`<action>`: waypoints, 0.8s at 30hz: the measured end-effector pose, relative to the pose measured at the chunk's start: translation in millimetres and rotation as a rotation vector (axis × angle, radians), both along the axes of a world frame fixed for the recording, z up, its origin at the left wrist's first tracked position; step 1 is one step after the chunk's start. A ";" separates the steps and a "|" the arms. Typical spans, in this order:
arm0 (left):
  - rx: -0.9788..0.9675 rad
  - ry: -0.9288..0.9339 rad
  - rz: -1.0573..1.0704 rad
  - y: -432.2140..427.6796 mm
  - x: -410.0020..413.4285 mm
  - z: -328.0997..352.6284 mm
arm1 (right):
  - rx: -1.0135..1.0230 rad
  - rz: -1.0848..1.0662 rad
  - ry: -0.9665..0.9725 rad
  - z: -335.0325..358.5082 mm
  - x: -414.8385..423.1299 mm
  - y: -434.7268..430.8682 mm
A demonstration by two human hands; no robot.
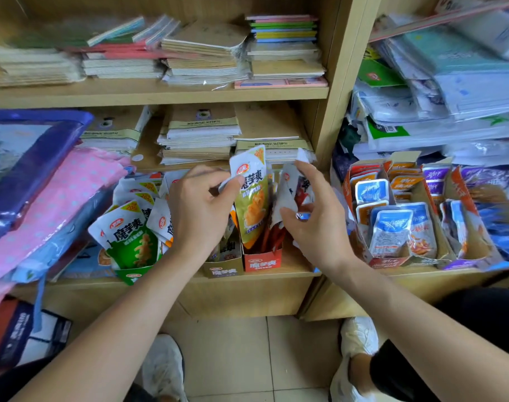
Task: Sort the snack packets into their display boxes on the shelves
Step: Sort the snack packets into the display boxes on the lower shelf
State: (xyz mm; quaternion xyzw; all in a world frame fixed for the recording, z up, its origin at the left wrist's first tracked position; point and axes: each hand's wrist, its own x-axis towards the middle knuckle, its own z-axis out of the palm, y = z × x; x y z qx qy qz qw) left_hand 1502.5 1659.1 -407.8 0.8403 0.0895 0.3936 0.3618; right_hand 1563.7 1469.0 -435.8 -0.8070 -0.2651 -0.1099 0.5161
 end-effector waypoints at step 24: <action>-0.660 -0.106 -0.013 26.7 -1.4 28.1 | -0.192 0.216 0.025 19.7 4.3 -26.1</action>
